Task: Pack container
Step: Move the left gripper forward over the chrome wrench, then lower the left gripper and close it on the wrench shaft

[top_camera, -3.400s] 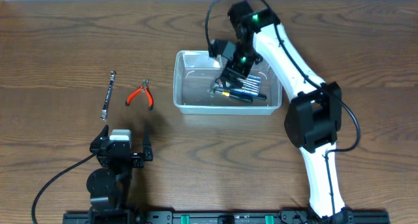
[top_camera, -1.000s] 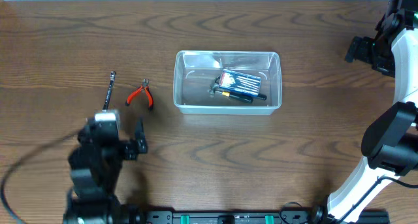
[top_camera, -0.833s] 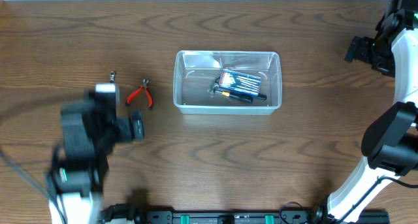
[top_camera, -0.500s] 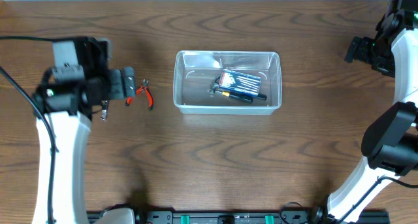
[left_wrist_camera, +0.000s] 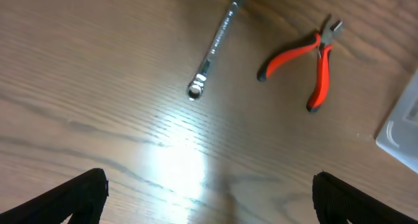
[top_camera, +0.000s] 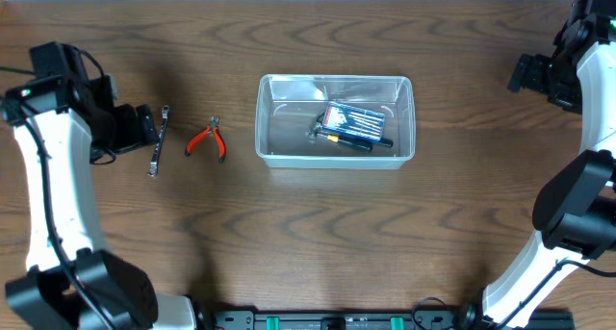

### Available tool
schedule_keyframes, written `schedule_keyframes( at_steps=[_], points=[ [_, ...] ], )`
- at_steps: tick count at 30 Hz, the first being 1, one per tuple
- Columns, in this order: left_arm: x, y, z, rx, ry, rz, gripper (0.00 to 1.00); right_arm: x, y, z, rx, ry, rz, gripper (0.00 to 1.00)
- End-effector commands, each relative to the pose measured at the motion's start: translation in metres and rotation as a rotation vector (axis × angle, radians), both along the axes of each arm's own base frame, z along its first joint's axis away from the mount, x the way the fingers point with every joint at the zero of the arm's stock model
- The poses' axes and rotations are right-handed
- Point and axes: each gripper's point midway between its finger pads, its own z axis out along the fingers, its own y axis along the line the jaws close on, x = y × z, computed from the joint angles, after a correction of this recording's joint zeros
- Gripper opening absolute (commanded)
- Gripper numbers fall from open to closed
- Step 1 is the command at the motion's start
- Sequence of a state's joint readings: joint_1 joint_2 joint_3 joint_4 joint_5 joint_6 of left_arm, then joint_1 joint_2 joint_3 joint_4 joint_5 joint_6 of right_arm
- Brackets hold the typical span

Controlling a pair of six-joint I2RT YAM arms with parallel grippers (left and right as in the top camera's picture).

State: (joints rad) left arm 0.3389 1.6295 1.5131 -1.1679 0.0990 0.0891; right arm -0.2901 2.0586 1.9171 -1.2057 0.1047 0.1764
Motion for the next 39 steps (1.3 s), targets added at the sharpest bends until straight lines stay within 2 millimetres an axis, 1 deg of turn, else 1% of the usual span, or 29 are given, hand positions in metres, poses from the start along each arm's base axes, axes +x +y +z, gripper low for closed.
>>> schedule_keyframes(
  at_steps=[1, 3, 7, 10, 12, 15, 16, 19, 22, 28, 32, 35, 39],
  points=[
    [0.015, 0.005, 0.002, -0.006, 0.007, -0.045, 0.98, -0.001, -0.002, -0.001, 0.0, 0.001, -0.018, 0.99],
    [0.022, 0.01, 0.004, -0.006, 0.026, -0.079, 0.98, -0.001, -0.002, -0.001, 0.0, 0.001, -0.018, 0.99],
    [0.041, 0.016, 0.016, 0.01, 0.041, -0.198, 0.98, -0.001, -0.002, -0.001, 0.0, 0.001, -0.018, 0.99],
    [0.056, 0.021, 0.02, 0.02, 0.028, -0.221, 0.98, -0.001, -0.002, -0.001, 0.0, 0.001, -0.018, 0.99],
    [0.062, 0.021, 0.015, 0.007, 0.031, -0.243, 0.98, -0.001, -0.002, -0.001, 0.0, 0.001, -0.018, 0.99],
    [0.066, 0.022, 0.0, -0.005, 0.058, -0.283, 0.98, -0.001, -0.002, -0.001, 0.0, 0.001, -0.018, 0.99],
    [0.071, 0.024, -0.006, -0.003, 0.058, -0.282, 0.98, -0.001, -0.002, -0.001, 0.0, 0.001, -0.018, 0.99],
    [0.082, 0.028, -0.013, 0.008, 0.037, -0.281, 0.98, -0.001, -0.002, -0.001, 0.0, 0.001, -0.018, 0.99],
    [0.091, 0.032, -0.015, 0.023, 0.009, -0.281, 0.98, -0.001, -0.002, -0.001, 0.0, 0.001, -0.018, 0.99],
    [0.093, 0.032, -0.015, 0.025, 0.002, -0.278, 0.98, -0.001, -0.002, -0.001, 0.0, 0.001, -0.018, 0.99],
    [0.088, 0.03, -0.017, -0.003, 0.023, -0.196, 0.98, -0.001, -0.002, -0.001, 0.0, 0.001, -0.018, 0.99],
    [0.083, 0.028, -0.024, -0.019, 0.046, -0.188, 0.98, -0.001, -0.002, -0.001, 0.0, 0.001, -0.017, 0.99],
    [0.076, 0.025, -0.04, -0.031, 0.083, -0.218, 0.98, -0.001, -0.002, -0.001, 0.001, 0.001, -0.018, 0.99]
  ],
)
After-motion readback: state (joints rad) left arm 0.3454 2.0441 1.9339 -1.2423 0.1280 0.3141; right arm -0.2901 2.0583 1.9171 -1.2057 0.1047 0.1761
